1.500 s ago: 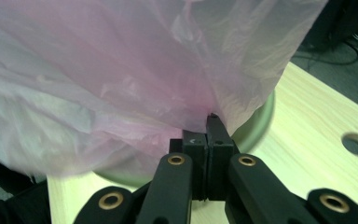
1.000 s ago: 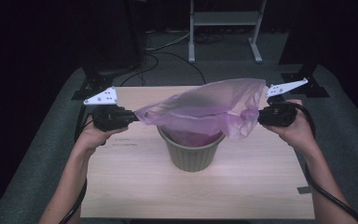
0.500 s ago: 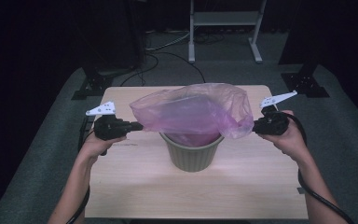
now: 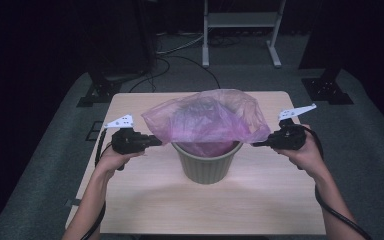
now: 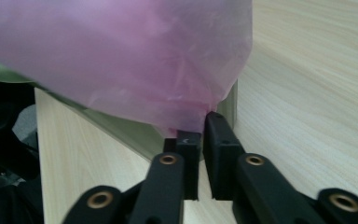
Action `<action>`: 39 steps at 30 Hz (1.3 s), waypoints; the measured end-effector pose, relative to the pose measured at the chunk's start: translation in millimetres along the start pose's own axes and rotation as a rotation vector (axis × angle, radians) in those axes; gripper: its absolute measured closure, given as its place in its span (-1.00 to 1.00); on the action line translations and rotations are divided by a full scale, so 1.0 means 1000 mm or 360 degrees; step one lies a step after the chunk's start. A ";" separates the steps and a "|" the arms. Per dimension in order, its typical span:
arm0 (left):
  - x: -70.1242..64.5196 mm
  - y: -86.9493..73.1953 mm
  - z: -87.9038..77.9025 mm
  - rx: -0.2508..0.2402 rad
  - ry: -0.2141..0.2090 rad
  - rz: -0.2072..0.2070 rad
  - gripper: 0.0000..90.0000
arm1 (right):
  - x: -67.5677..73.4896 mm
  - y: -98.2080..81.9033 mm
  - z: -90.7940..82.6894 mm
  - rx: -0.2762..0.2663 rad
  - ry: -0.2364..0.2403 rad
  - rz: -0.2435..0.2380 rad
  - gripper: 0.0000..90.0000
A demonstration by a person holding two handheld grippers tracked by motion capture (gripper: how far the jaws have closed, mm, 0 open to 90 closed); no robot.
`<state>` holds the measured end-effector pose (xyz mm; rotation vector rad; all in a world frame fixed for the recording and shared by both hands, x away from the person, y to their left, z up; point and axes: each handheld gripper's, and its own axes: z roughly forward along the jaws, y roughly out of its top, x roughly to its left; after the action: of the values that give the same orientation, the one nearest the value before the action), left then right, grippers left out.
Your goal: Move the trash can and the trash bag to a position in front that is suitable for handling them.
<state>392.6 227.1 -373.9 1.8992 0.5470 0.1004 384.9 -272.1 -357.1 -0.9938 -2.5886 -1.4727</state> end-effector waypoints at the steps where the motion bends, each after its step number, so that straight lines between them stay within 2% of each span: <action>1: -0.001 0.001 -0.002 -0.0003 0.0002 0.0004 0.74 | 0.000 -0.001 -0.003 -0.0015 0.0008 0.0002 0.79; 4: -0.004 0.002 -0.010 0.0019 0.0013 0.0019 0.51 | 0.002 -0.003 -0.011 -0.0048 0.0029 0.0002 0.62; 5: -0.004 0.002 -0.010 0.0019 0.0013 0.0019 0.45 | 0.002 -0.003 -0.011 -0.0048 0.0029 0.0002 0.62; 6: -0.007 0.002 -0.014 0.0031 0.0011 0.0053 0.40 | 0.004 -0.005 -0.019 -0.0057 0.0033 -0.0007 0.51; 8: -0.009 0.003 -0.019 0.0051 0.0025 0.0065 0.29 | 0.005 -0.006 -0.023 -0.0056 0.0033 -0.0013 0.43; 11: -0.012 0.003 -0.028 0.0071 0.0045 0.0066 0.14 | 0.007 -0.008 -0.034 -0.0063 0.0022 -0.0020 0.33; 16: -0.015 0.006 -0.043 0.0100 0.0081 0.0064 -0.01 | 0.013 -0.012 -0.054 -0.0058 -0.0012 -0.0032 0.22; 17: -0.017 0.010 -0.053 0.0113 0.0093 0.0067 -0.05 | 0.015 -0.013 -0.061 -0.0062 -0.0025 -0.0036 0.19; 20: -0.023 0.018 -0.065 0.0130 0.0098 0.0083 -0.10 | 0.021 -0.011 -0.074 -0.0070 -0.0050 -0.0042 0.17; 25: -0.032 0.038 -0.081 0.0140 0.0118 0.0128 -0.18 | 0.038 0.001 -0.100 -0.0094 -0.0089 -0.0105 0.14; 29: -0.040 0.058 -0.086 0.0135 0.0121 0.0173 -0.21 | 0.058 0.019 -0.115 -0.0113 -0.0098 -0.0195 0.13; 33: -0.045 0.079 -0.085 0.0135 0.0109 0.0213 -0.25 | 0.076 0.040 -0.119 -0.0120 -0.0076 -0.0288 0.11; 39: -0.049 0.102 -0.078 0.0157 0.0088 0.0273 -0.31 | 0.091 0.065 -0.112 -0.0099 -0.0038 -0.0394 0.08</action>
<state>356.3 244.5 -242.0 2.0430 0.4318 0.2421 313.2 -288.1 -216.7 -0.7198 -2.7832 -1.6093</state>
